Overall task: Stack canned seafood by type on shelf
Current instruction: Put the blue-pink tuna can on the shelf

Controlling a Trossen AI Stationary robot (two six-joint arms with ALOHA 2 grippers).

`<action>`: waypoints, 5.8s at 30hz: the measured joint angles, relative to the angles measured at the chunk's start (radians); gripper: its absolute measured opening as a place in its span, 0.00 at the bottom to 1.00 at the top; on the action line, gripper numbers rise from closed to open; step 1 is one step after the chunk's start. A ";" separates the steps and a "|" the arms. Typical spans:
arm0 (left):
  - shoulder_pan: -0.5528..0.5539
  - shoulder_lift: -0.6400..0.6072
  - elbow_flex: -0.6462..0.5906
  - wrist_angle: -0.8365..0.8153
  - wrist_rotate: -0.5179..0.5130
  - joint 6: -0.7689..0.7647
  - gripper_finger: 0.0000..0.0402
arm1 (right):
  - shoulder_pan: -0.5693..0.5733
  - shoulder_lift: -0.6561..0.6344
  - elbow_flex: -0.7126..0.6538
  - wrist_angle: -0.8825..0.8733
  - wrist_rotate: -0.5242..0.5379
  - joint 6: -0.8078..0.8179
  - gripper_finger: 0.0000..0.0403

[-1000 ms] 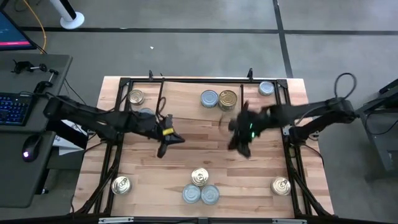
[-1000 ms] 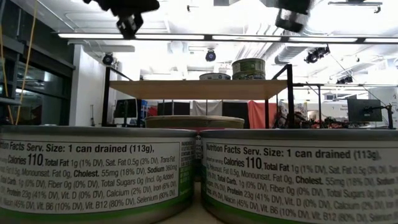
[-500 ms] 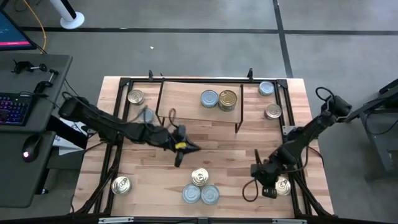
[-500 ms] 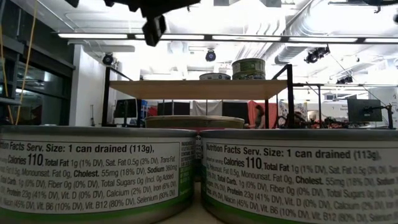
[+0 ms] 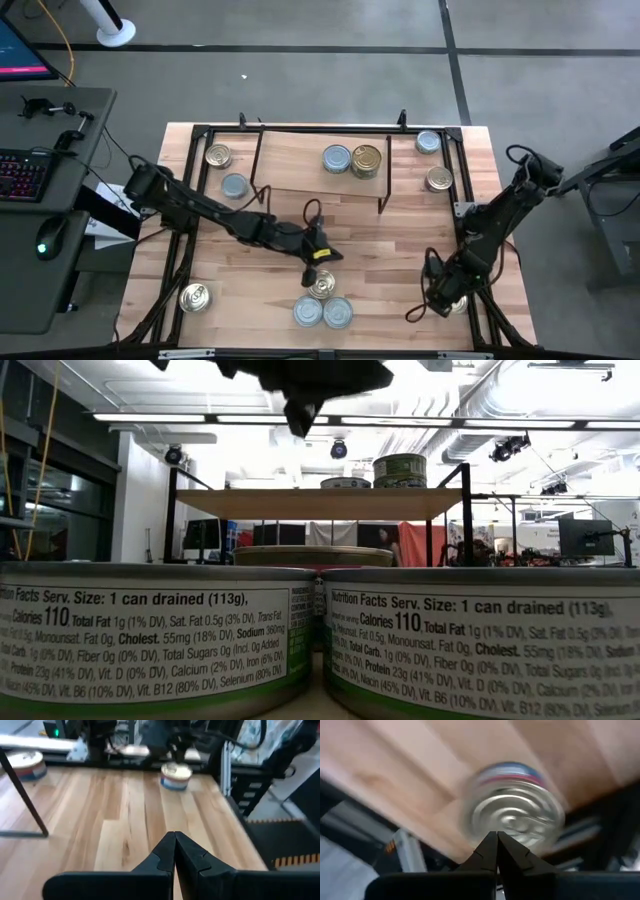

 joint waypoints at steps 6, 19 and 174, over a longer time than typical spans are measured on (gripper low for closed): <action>-0.023 -0.003 -0.017 0.010 0.012 0.044 0.00 | -0.001 0.007 -0.015 -0.027 -0.016 0.175 0.00; -0.002 -0.003 -0.130 0.223 0.006 0.019 0.00 | -0.002 0.107 -0.032 0.033 -0.065 0.316 0.00; -0.238 -0.480 -0.499 0.142 -0.702 -0.350 0.00 | -0.662 0.648 0.709 -0.017 0.438 -1.829 0.60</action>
